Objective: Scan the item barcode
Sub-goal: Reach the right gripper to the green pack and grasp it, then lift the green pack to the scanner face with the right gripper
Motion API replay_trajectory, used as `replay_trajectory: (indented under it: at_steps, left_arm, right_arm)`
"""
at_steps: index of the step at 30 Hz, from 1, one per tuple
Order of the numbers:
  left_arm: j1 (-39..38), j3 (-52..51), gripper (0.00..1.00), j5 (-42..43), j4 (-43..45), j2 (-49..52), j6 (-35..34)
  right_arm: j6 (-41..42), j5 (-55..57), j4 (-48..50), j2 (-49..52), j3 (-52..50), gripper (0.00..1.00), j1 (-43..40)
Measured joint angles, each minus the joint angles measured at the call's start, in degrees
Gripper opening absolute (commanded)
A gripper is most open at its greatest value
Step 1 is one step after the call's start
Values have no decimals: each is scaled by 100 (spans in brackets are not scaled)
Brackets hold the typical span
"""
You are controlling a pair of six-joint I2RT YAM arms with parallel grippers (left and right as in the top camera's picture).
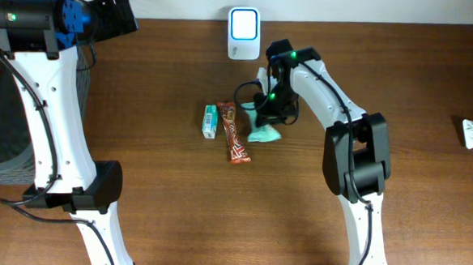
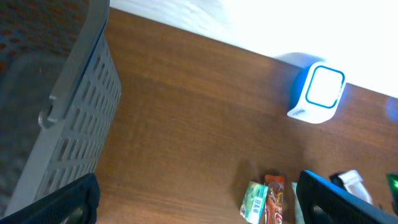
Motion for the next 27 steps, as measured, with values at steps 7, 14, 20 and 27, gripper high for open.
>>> replay_trajectory:
  at_steps: [7,14,20,27]
  left_arm:
    - [0,0,99,2,-2,0,0]
    - [0,0,99,0,-2,0,0]
    - [0,0,99,0,0,0,0]
    - [0,0,99,0,-2,0,0]
  right_arm:
    - [1106,2881,-1132,-13,1196,19,79]
    - [1346,3307,-262,-17,-181,99,111]
    - [1325,3700,-1292,-24,1082,99,111]
    - [1340,3674,-1067,-42,1451,75,111]
